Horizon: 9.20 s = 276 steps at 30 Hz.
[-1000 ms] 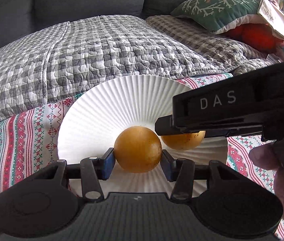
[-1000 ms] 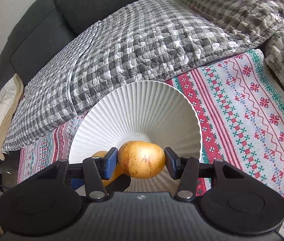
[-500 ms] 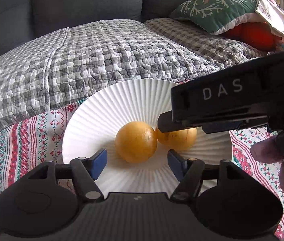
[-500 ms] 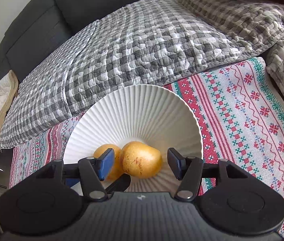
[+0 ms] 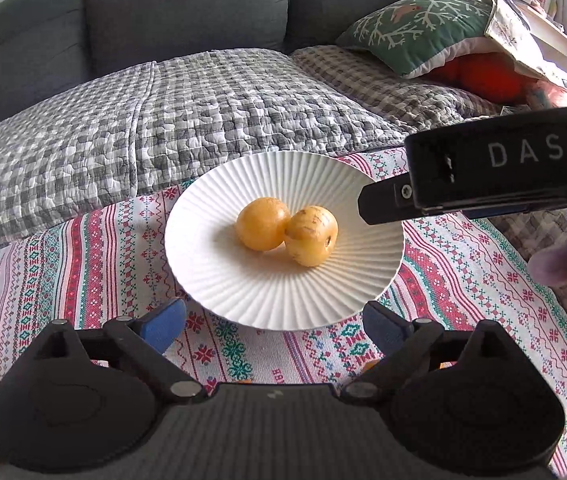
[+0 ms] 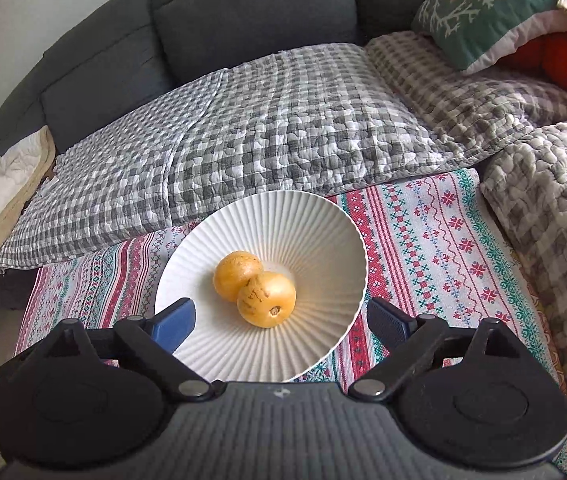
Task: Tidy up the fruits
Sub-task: 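Lower both fruits into the plate and open both tools, then move both tools back toward the tangerines on the cloth, then close the left tool on a tangerine while the right tool grasps the leafy tangerine, then carry both tangerines over the white plate, then lower the tangerines into the plate and open both tools, then withdraw both tools and move toward the remaining small fruits, then grasp an orange cherry tomato with the left tool while the right tool grasps a tan round fruit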
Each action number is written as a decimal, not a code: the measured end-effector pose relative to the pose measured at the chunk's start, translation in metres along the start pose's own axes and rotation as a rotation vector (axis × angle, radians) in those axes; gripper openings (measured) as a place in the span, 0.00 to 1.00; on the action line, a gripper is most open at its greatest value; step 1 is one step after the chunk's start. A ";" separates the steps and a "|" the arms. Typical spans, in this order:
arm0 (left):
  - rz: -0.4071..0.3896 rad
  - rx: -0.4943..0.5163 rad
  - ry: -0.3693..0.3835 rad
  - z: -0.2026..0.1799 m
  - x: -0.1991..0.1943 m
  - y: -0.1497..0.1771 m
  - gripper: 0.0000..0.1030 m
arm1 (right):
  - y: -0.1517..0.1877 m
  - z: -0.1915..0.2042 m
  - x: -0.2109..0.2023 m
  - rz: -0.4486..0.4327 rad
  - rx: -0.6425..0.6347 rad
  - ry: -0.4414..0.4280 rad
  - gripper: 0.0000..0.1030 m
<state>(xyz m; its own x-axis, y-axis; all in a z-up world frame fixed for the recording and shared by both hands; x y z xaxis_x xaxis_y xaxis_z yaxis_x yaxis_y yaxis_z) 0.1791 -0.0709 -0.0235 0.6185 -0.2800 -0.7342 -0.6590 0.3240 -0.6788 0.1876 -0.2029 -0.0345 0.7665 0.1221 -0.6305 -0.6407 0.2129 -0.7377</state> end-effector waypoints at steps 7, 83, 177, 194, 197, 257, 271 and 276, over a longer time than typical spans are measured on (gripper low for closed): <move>0.008 -0.016 -0.020 -0.001 -0.032 0.029 0.90 | 0.030 0.016 -0.029 -0.013 -0.053 0.024 0.94; 0.001 -0.092 0.071 -0.007 0.006 0.074 0.33 | 0.162 0.058 -0.051 0.162 -0.598 -0.333 0.31; -0.089 -0.063 0.001 0.015 0.064 -0.006 0.60 | -0.014 -0.027 0.052 -0.139 -0.228 -0.018 0.61; -0.078 -0.039 -0.024 0.025 -0.016 0.025 0.85 | 0.023 -0.011 -0.018 -0.122 -0.147 0.037 0.85; -0.075 -0.020 -0.032 0.030 -0.033 0.037 0.86 | 0.036 -0.008 -0.031 -0.115 -0.126 0.049 0.86; -0.243 -0.258 -0.157 0.131 -0.128 0.256 0.40 | 0.258 0.070 -0.064 -0.303 -0.105 0.268 0.62; -0.231 -0.315 -0.165 0.129 -0.118 0.241 0.30 | 0.253 0.074 -0.060 -0.304 -0.105 0.241 0.31; -0.230 -0.323 -0.155 0.123 -0.114 0.237 0.30 | 0.253 0.078 -0.059 -0.307 -0.131 0.238 0.22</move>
<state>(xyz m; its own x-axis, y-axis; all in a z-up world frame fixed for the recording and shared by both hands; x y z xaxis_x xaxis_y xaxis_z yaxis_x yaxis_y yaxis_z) 0.0053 0.1493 -0.0984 0.8058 -0.1645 -0.5689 -0.5815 -0.0379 -0.8127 -0.0165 -0.0805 -0.1651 0.9014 -0.1585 -0.4028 -0.3954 0.0774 -0.9153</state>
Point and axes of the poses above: each gripper's, at about its wrist camera, not at the fingertips, and x roughly the way its jaws point, z to its left, y to its underside, the point moved 4 cm from there along x, roughly the way its jaws point, and after that the axes turned 2 degrees about -x, right-handed, at the moved point
